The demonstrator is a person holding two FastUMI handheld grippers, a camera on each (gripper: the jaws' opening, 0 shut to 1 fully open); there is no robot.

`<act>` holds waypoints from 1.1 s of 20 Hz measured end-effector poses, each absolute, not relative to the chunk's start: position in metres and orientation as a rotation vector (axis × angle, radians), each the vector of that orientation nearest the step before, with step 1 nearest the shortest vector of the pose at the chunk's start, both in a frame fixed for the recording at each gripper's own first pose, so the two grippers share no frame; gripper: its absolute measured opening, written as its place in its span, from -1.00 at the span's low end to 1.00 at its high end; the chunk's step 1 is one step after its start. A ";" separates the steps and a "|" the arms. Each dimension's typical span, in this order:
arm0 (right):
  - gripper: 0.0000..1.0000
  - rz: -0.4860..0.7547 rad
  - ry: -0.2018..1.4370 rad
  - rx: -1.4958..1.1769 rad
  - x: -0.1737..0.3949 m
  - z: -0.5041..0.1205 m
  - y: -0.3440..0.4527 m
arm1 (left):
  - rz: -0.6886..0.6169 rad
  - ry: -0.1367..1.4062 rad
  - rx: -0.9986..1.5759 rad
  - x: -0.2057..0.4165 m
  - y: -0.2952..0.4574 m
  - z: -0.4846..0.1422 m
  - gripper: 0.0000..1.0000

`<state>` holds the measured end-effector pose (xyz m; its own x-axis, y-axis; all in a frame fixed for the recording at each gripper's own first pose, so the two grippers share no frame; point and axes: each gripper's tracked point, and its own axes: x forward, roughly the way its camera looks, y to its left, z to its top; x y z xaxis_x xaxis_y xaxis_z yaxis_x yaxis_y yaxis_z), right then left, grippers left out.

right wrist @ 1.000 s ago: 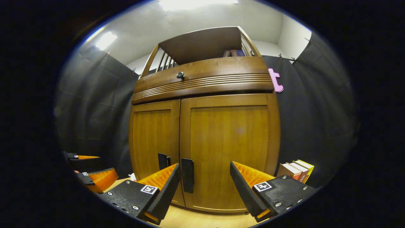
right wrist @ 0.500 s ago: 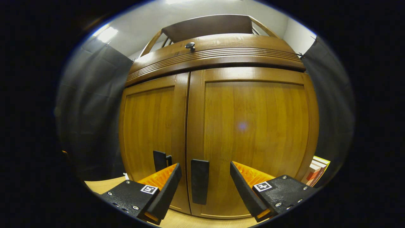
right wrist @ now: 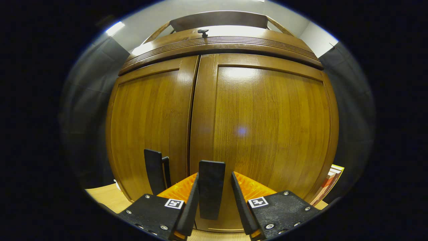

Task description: Open the right door of the double-door shoe cabinet with the right hand, and open the left door with the left hand.

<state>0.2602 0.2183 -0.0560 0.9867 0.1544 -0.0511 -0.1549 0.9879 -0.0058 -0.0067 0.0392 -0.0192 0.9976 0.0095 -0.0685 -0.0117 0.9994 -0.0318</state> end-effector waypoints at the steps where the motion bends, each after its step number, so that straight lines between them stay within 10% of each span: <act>1: 0.07 0.166 0.055 -0.005 0.260 -0.060 0.222 | 0.004 0.066 -0.028 -0.007 0.037 -0.018 0.90; 7: -0.61 0.187 0.081 0.056 0.257 -0.064 0.227 | -0.010 0.084 -0.038 -0.012 0.035 -0.017 0.97; 22: -0.57 0.324 0.124 0.077 0.188 -0.054 0.210 | 0.015 0.091 -0.045 -0.047 0.030 -0.011 0.90</act>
